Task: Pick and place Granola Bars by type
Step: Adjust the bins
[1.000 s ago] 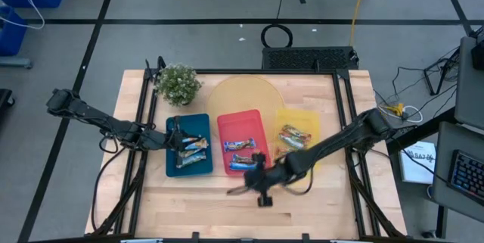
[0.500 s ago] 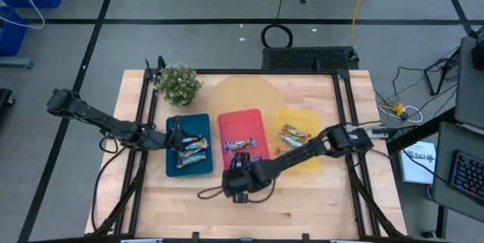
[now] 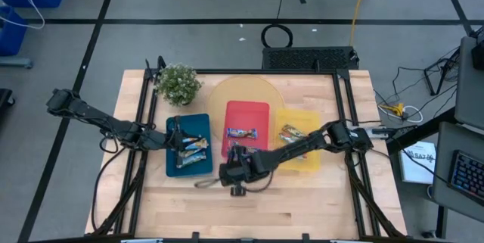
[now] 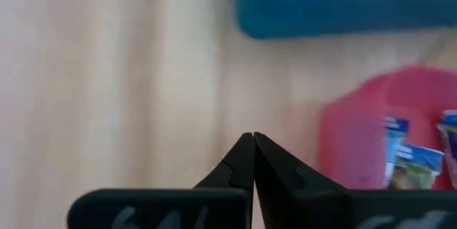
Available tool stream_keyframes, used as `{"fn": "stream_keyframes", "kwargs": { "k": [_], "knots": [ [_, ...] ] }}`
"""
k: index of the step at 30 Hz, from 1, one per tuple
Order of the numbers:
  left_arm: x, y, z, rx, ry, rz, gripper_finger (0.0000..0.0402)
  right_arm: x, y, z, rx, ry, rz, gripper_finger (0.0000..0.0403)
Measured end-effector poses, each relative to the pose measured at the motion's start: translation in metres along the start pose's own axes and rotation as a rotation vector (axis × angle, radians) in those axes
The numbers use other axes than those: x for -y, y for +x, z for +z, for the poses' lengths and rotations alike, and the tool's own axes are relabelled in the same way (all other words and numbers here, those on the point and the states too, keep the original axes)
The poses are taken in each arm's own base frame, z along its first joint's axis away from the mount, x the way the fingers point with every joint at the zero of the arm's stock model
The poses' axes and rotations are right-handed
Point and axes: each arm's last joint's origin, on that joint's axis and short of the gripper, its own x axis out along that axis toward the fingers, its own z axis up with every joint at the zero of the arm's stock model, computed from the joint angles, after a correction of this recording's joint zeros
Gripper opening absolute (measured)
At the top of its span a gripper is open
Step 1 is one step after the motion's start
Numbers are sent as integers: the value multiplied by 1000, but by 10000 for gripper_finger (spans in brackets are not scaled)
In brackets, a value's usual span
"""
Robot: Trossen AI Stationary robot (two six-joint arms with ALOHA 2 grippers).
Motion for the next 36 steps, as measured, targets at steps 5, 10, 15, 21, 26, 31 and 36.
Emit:
{"fn": "stream_keyframes", "kwargs": {
  "k": [5,10,15,21,26,31,36],
  "knots": [
    [0,0,0,0,-2,0,49,-29,-35,-5,28,-35,24,0],
    [0,0,0,1,-16,0,49,-56,-60,-30,-67,-14,-64,0],
    [0,0,0,2,-17,-1,49,-72,-68,-65,-235,71,-154,0],
    [0,0,0,2,-18,-1,49,-76,-66,-96,-386,112,-246,0],
    [0,0,0,2,-19,0,49,-75,-68,-111,-485,147,-283,0],
    [0,0,0,2,-31,0,49,-70,-75,-119,-561,167,-385,0],
    [0,0,0,2,-43,-1,49,-65,-78,-121,-590,179,-431,0]
  ]
}}
